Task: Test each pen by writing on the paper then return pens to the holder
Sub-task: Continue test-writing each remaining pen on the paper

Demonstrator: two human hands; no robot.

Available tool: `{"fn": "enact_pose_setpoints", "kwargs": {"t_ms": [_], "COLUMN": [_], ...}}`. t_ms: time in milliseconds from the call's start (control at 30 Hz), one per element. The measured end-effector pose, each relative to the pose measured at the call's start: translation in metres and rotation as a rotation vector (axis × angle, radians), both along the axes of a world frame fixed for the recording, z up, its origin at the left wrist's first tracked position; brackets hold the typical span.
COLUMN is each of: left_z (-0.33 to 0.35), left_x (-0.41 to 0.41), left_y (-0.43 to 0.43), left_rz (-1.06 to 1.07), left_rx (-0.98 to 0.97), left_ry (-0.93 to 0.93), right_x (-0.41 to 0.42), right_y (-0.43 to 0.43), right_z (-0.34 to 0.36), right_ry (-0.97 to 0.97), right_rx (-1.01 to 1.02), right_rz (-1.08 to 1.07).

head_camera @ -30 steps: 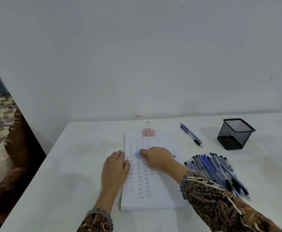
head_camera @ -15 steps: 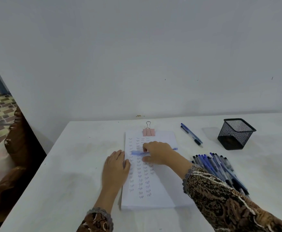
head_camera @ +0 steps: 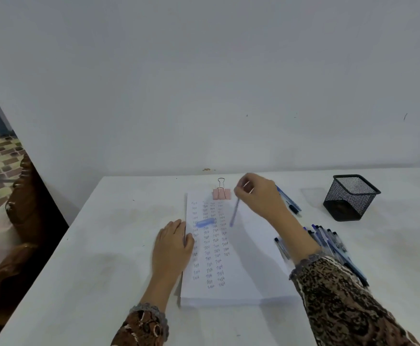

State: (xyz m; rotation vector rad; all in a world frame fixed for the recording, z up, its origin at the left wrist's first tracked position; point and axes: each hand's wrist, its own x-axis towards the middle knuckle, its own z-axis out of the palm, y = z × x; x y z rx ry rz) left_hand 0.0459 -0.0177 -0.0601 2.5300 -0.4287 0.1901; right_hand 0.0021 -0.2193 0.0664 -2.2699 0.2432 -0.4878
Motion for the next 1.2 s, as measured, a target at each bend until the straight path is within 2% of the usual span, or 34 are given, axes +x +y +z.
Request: {"fn": "enact_pose_setpoints", "kwargs": {"t_ms": [67, 133, 200, 367, 433, 600, 733, 967, 1200], "left_z": [0.001, 0.003, 0.005, 0.007, 0.008, 0.010, 0.009, 0.008, 0.007], "left_x": [-0.001, -0.002, -0.003, -0.006, -0.006, -0.005, -0.006, -0.006, -0.006], "left_y": [0.000, 0.000, -0.001, 0.000, 0.000, 0.000, 0.000, 0.000, 0.000], "left_rz": [-0.004, -0.007, -0.012, -0.013, -0.013, -0.024, -0.023, -0.024, -0.022], "left_rx": [0.004, 0.004, 0.001, 0.002, 0.004, 0.010, 0.014, 0.006, 0.018], "left_ry": [-0.013, -0.031, -0.042, -0.037, -0.028, -0.025, -0.015, -0.018, -0.025], "right_x": [-0.011, -0.020, -0.026, -0.040, -0.043, -0.045, -0.049, -0.052, -0.052], "right_y": [0.001, 0.007, 0.015, 0.027, 0.026, 0.027, 0.031, 0.041, 0.041], "right_z": [-0.010, -0.029, -0.055, -0.092, -0.092, -0.092, -0.099, -0.093, -0.094], "right_ry": [-0.090, -0.038, 0.041, -0.051, -0.085, -0.099, -0.148, -0.088, -0.039], "right_rx": [0.444, 0.889, 1.212, 1.386, 1.380, 1.006, 0.823, 0.659, 0.625], "right_rz": [-0.101, -0.112, -0.063, 0.049, 0.068, 0.102, 0.023, 0.021, 0.044]}}
